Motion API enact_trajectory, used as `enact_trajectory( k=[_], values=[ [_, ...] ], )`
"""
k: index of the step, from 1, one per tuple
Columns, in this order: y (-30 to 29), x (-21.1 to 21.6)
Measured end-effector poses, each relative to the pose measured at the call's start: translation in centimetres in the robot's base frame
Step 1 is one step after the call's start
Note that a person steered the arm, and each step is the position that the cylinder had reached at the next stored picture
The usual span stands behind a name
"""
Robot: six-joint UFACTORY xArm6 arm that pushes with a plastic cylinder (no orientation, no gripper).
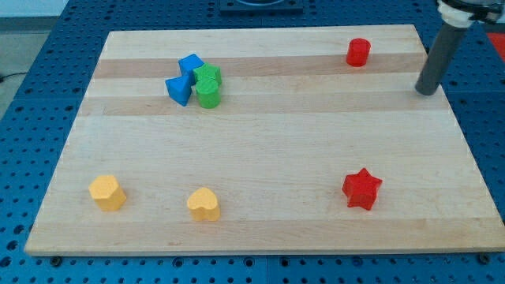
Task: Push the red circle above the red star
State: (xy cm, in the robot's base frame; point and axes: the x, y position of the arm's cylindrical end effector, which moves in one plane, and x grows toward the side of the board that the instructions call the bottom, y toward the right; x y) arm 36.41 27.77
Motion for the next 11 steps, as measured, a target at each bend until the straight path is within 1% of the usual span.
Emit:
enact_trajectory(
  k=[1,2,3,7,8,9,10,11],
  values=[
    [1.1,-4.2],
    [-0.3,-6.5],
    [-1.7,-7.1],
    [-1.7,-7.9],
    [-1.7,-9.8],
    [-1.7,-10.5],
    [-3.9,-10.9],
    [-8.0,-9.2]
  ],
)
